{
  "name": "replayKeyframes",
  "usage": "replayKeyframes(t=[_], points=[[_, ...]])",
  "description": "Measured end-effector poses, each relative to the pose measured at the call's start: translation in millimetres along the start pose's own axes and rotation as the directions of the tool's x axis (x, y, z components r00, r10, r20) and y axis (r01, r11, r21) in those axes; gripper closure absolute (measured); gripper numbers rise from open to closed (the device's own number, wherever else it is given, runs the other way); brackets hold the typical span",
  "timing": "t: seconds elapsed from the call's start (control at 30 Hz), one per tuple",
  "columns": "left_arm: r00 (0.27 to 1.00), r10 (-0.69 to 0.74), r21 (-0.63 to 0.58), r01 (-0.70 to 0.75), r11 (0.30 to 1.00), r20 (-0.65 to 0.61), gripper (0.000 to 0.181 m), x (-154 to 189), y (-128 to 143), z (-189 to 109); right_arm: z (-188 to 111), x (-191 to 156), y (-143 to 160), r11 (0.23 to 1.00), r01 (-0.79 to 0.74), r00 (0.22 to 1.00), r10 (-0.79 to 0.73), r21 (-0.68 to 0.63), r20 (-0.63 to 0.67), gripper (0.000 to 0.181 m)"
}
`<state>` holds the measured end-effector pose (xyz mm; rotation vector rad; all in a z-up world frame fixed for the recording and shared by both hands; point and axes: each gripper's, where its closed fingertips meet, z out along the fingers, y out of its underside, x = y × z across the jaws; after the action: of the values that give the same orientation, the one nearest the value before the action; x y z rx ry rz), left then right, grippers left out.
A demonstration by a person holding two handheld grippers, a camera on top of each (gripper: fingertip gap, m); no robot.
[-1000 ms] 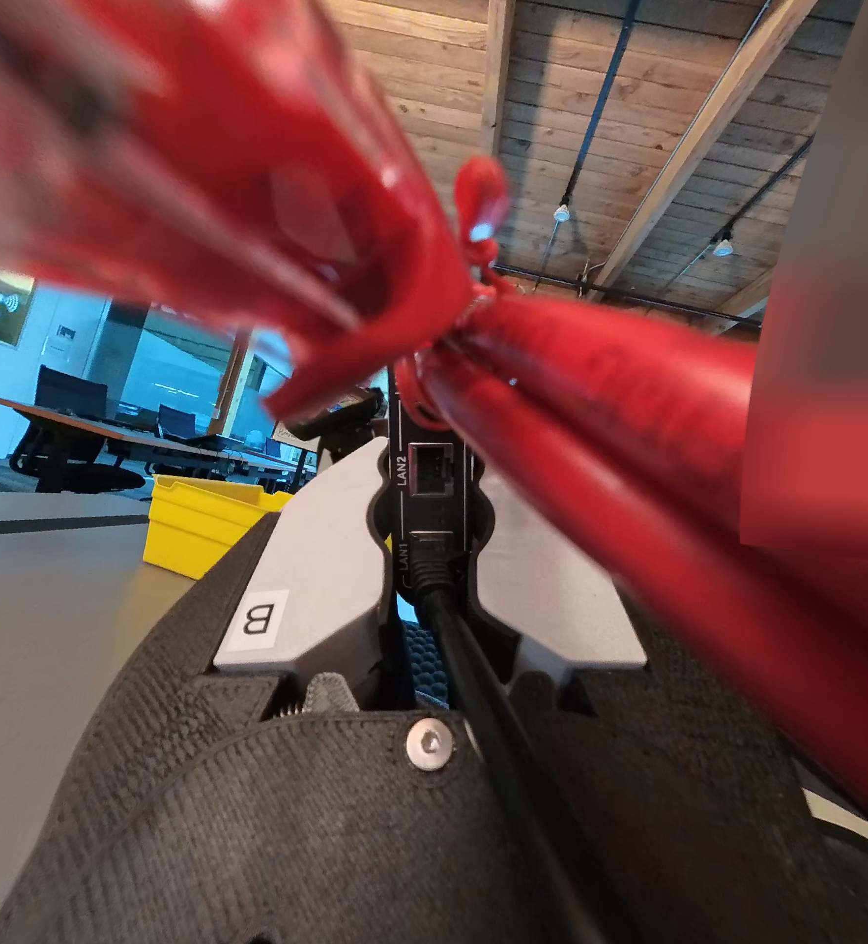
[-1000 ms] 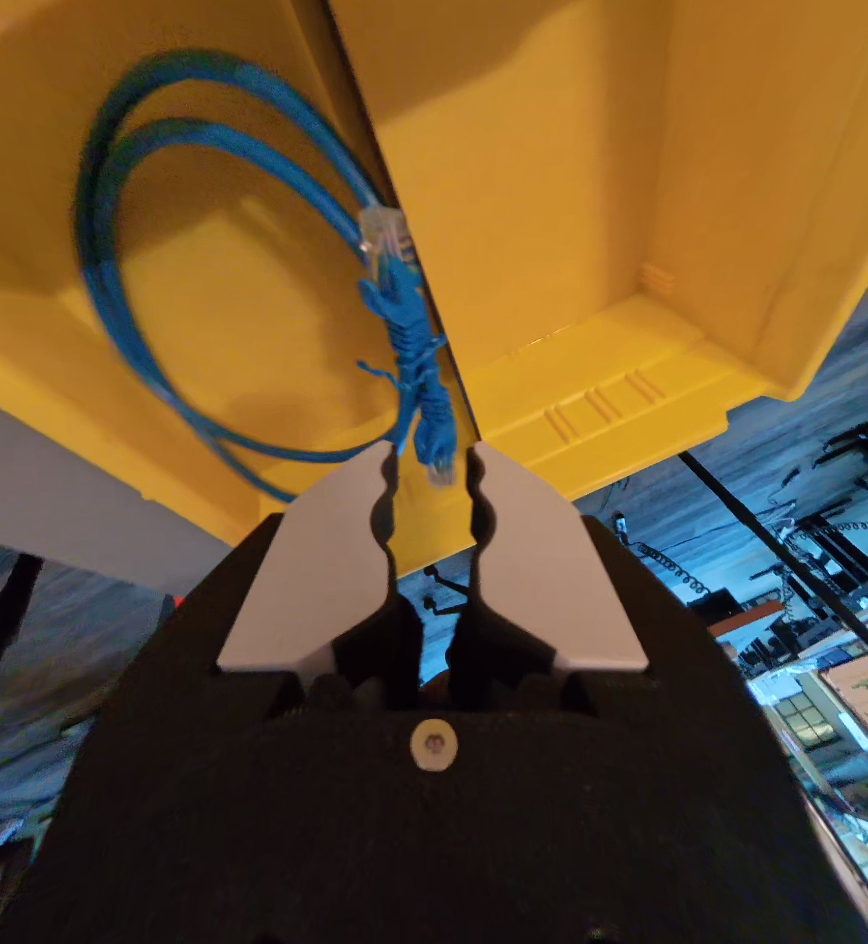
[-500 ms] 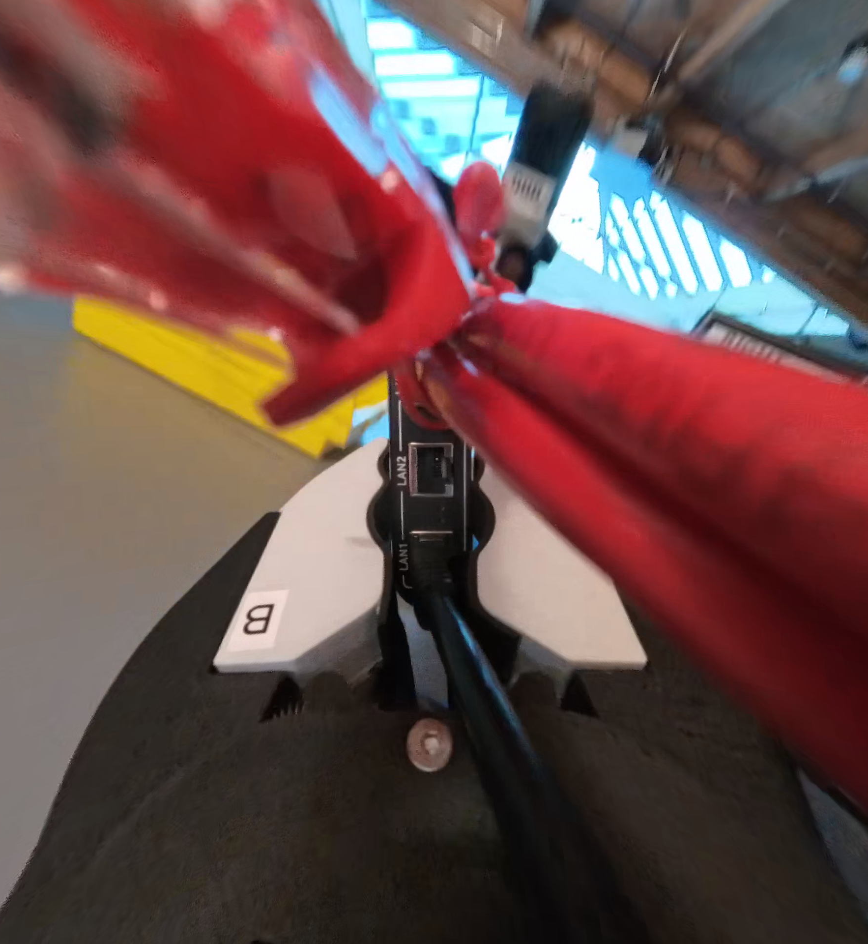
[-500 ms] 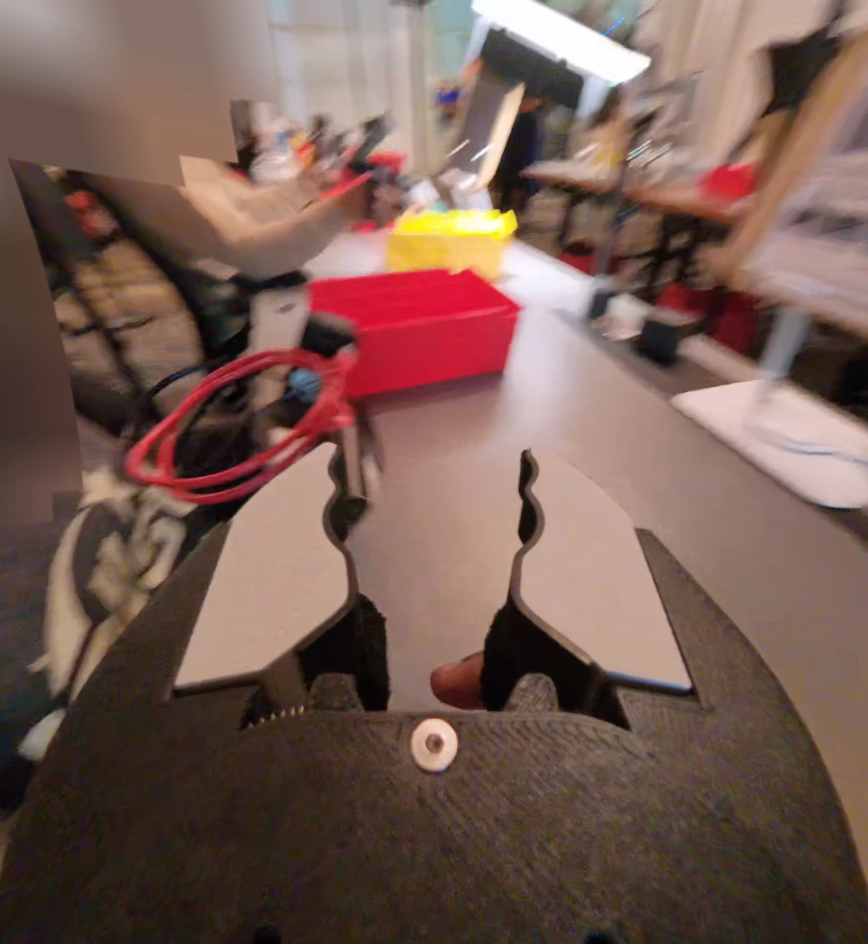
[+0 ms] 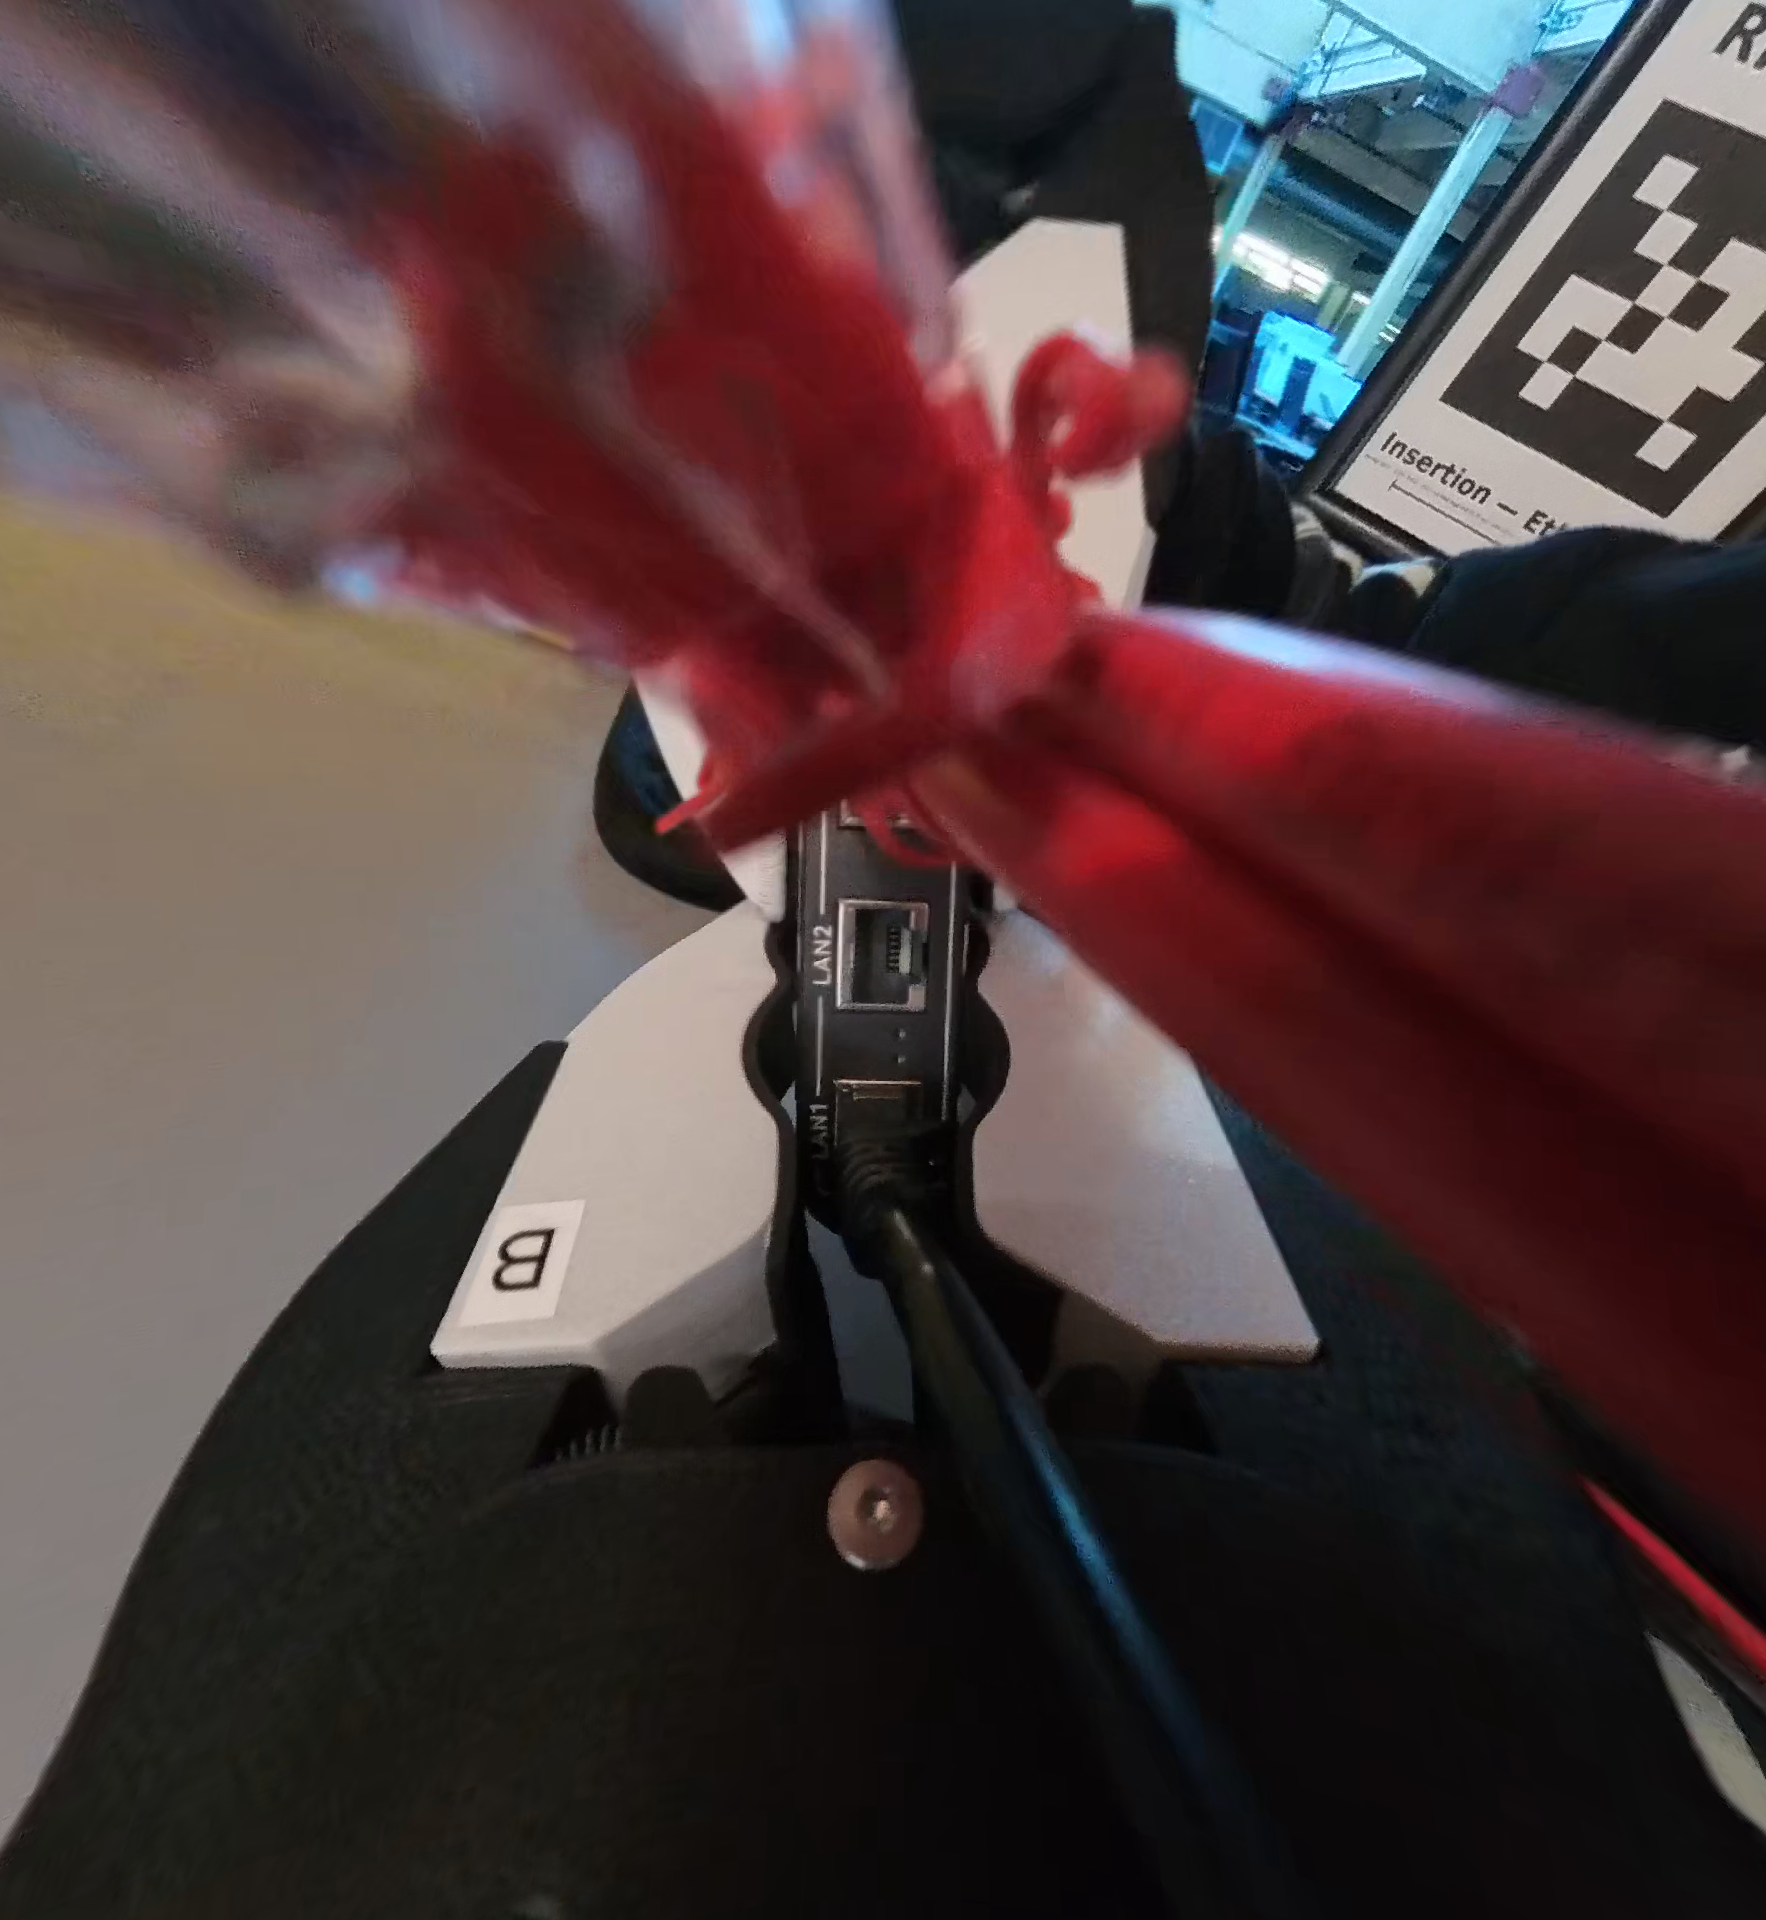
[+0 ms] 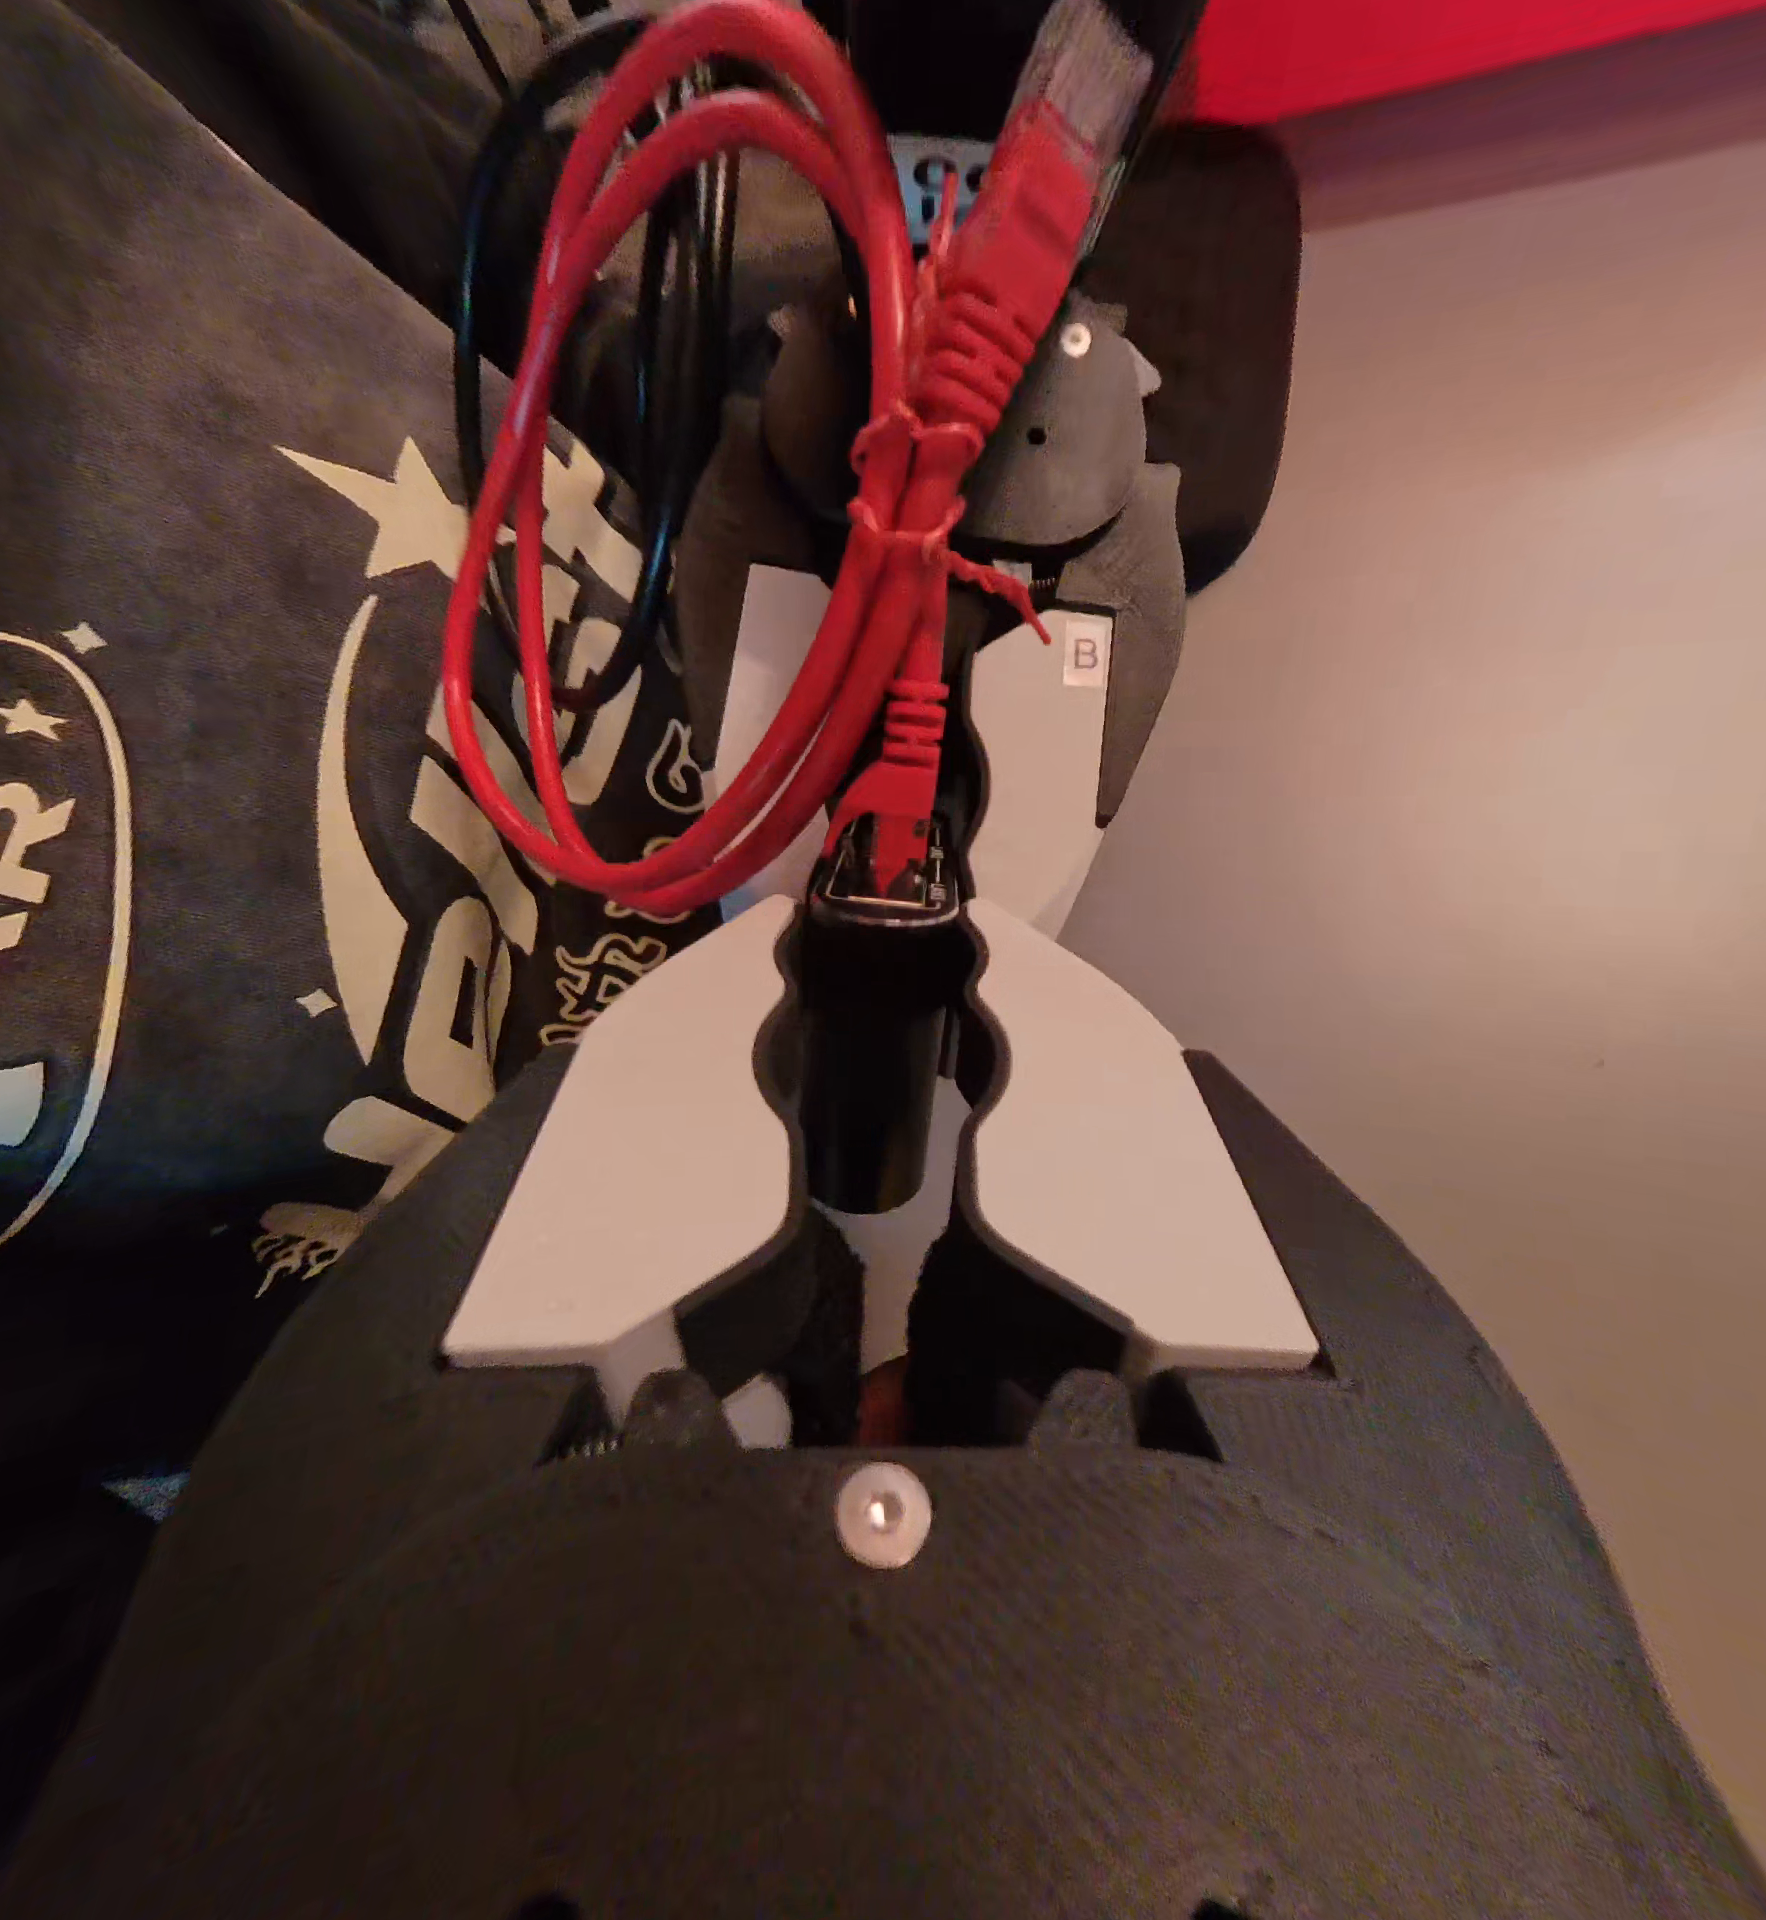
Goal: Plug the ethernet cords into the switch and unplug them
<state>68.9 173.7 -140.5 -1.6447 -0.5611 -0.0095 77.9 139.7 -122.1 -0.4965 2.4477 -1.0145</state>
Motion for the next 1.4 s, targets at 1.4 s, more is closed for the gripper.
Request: replayKeyframes(t=[1.4], points=[[0.988,0.132,0.438,-0.153,0.886,0.078,0.158,8,-64,-41,-54,-5,-27,0.727,0.165,0.972,-0.004,0.666,-0.236,0.157]])
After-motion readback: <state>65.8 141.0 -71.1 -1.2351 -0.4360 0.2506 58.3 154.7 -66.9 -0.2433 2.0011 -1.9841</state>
